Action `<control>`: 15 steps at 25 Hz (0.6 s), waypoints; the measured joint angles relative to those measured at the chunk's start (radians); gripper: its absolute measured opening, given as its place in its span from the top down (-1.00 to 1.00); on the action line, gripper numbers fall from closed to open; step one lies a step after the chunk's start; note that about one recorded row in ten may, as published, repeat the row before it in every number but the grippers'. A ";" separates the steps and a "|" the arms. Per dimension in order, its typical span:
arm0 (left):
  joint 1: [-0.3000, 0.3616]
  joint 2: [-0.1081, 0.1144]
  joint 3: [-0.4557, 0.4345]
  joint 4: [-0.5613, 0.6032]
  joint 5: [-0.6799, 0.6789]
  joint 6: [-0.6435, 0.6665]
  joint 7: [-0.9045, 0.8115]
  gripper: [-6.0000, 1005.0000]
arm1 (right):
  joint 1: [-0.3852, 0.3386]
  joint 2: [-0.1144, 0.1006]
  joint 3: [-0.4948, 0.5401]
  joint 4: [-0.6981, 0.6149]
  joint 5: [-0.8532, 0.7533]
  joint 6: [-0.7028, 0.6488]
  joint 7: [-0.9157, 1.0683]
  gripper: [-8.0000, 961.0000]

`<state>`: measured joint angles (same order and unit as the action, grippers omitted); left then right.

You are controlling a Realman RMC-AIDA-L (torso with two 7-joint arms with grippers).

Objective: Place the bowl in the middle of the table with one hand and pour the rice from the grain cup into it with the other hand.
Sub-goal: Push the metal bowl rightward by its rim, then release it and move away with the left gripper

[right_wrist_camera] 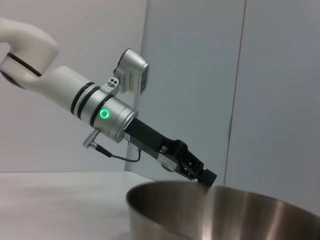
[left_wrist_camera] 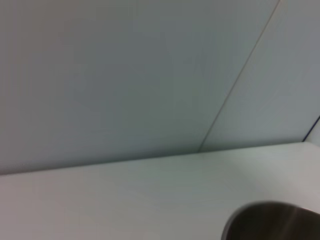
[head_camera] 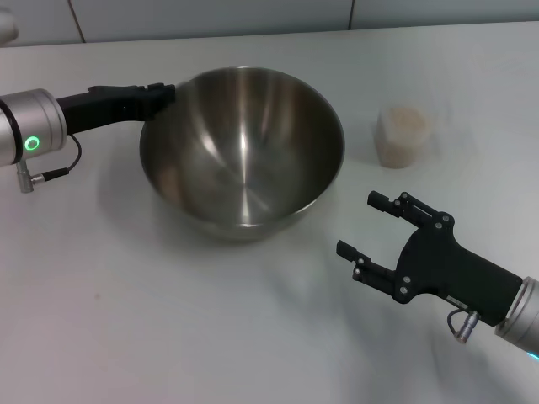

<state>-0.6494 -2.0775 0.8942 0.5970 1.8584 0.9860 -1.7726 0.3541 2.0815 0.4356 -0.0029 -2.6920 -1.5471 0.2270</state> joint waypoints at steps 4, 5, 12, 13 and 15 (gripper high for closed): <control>0.031 0.004 0.031 0.000 -0.109 0.002 0.058 0.70 | 0.001 0.000 0.000 0.000 0.000 0.001 0.000 -0.54; 0.031 0.004 0.031 0.000 -0.109 0.002 0.058 0.67 | 0.001 0.000 0.000 0.000 0.000 0.001 0.000 -0.54; 0.043 0.007 0.037 0.007 -0.140 -0.004 0.072 0.46 | 0.002 0.000 0.005 0.000 0.000 0.001 0.000 -0.54; 0.043 0.007 0.037 0.007 -0.140 -0.004 0.072 0.32 | 0.002 0.000 0.008 0.000 0.000 0.001 0.000 -0.54; 0.043 0.007 0.038 0.009 -0.141 -0.004 0.083 0.06 | 0.003 0.000 0.011 0.000 0.000 0.001 0.000 -0.54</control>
<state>-0.6060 -2.0704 0.9326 0.6065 1.7176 0.9821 -1.6897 0.3570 2.0815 0.4462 -0.0030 -2.6915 -1.5461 0.2270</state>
